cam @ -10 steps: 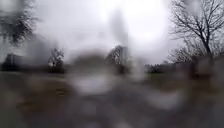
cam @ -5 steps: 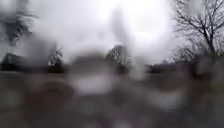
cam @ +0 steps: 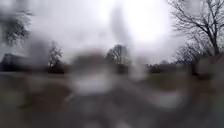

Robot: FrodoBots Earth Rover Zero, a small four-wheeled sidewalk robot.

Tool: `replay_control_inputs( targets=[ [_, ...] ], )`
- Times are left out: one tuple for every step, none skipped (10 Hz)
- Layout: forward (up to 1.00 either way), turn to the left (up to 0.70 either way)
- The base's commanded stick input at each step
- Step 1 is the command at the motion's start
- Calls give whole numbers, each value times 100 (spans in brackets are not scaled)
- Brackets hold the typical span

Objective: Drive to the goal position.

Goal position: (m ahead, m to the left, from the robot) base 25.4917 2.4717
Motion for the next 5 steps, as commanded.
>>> replay_control_inputs(
  targets=[
    [85,0],
    [85,0],
    [85,0],
    [85,0],
    [85,0]
  ],
)
